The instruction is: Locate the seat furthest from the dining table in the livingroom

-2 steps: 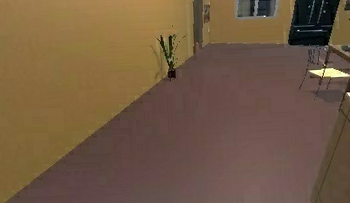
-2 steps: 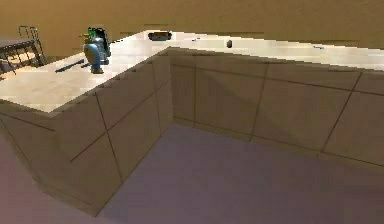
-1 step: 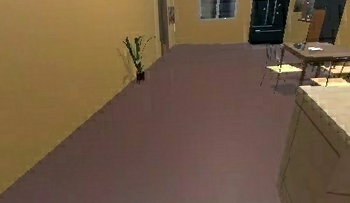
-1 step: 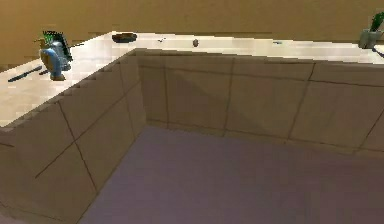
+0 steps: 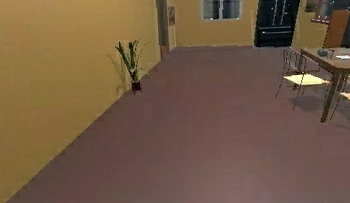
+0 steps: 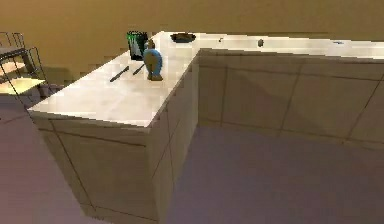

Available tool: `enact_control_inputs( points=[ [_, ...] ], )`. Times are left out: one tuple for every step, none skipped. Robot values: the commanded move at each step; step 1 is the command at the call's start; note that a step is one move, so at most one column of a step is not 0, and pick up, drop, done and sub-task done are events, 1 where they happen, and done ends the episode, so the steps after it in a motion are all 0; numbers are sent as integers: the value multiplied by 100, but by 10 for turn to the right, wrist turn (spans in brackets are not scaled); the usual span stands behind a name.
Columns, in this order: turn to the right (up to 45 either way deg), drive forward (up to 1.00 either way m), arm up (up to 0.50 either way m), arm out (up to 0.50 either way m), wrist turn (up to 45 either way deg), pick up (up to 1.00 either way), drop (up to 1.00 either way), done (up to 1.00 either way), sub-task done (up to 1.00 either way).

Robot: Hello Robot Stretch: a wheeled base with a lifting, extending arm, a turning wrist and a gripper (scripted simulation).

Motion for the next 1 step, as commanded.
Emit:
enact_control_inputs(
  points=[
    [60,0,0,0,0,0,0,0,0]
  ],
)
